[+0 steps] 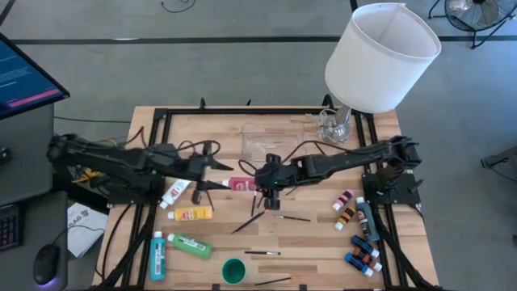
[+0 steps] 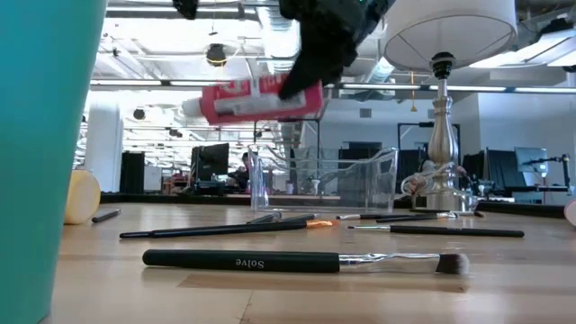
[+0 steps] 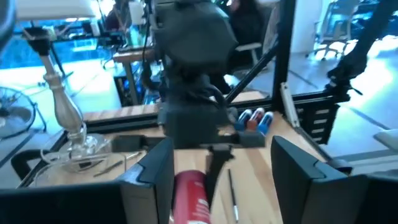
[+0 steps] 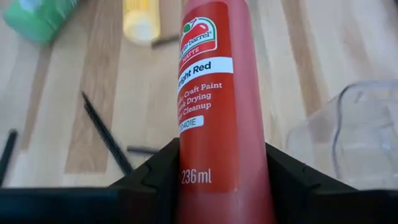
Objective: Pick & Place Paint Supplies
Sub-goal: Put the big red paint bottle into the transparent bin
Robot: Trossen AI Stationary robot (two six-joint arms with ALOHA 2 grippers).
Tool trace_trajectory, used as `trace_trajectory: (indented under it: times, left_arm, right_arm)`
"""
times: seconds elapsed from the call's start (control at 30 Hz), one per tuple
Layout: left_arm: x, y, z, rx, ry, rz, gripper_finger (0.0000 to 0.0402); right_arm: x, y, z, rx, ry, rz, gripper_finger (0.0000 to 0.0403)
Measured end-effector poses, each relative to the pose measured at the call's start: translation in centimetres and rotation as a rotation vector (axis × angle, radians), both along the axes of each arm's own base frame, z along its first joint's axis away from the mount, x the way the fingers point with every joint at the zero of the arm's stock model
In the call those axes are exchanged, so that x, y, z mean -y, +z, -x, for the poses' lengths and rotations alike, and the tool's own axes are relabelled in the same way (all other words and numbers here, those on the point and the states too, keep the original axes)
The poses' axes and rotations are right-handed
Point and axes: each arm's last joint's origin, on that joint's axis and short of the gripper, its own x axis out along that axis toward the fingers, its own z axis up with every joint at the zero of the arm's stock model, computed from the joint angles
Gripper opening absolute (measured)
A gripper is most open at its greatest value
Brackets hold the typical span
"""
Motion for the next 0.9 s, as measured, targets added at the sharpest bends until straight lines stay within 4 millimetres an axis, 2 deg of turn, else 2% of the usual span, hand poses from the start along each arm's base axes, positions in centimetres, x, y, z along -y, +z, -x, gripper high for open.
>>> trace_trajectory:
  times: [0.1, 0.27, 0.4, 0.6, 0.73, 0.9]
  left_arm:
    - [0.1, 0.1, 1.4, 0.072, -0.014, 0.004, 0.0163]
    - [-0.2, -2.0, 2.6, 0.095, -0.010, 0.011, 0.0159]
    - [-0.2, -3.4, 2.7, 0.135, -0.006, 0.031, 0.0159]
    - [-0.3, -4.7, 2.9, 0.236, -0.005, 0.046, 0.0159]
    - [-0.3, -5.5, 3.0, 0.408, -0.002, 0.049, 0.0159]
    - [-0.8, -5.8, 2.2, 0.572, 0.035, 0.072, 0.0159]
  right_arm:
    - [-0.4, 0.8, 0.9, 0.016, 0.015, 0.005, 0.0161]
    - [-1.3, 1.9, 2.7, 0.091, 0.071, 0.005, 0.0174]
    - [-1.7, 3.4, 4.8, 0.202, 0.093, -0.006, 0.0182]
    - [-1.6, 5.5, 8.4, 0.454, 0.130, -0.030, 0.0162]
    - [-1.5, 6.1, 10.3, 0.602, 0.139, -0.055, 0.0171]
    - [-1.0, 6.6, 11.7, 0.786, 0.130, -0.071, 0.0188]
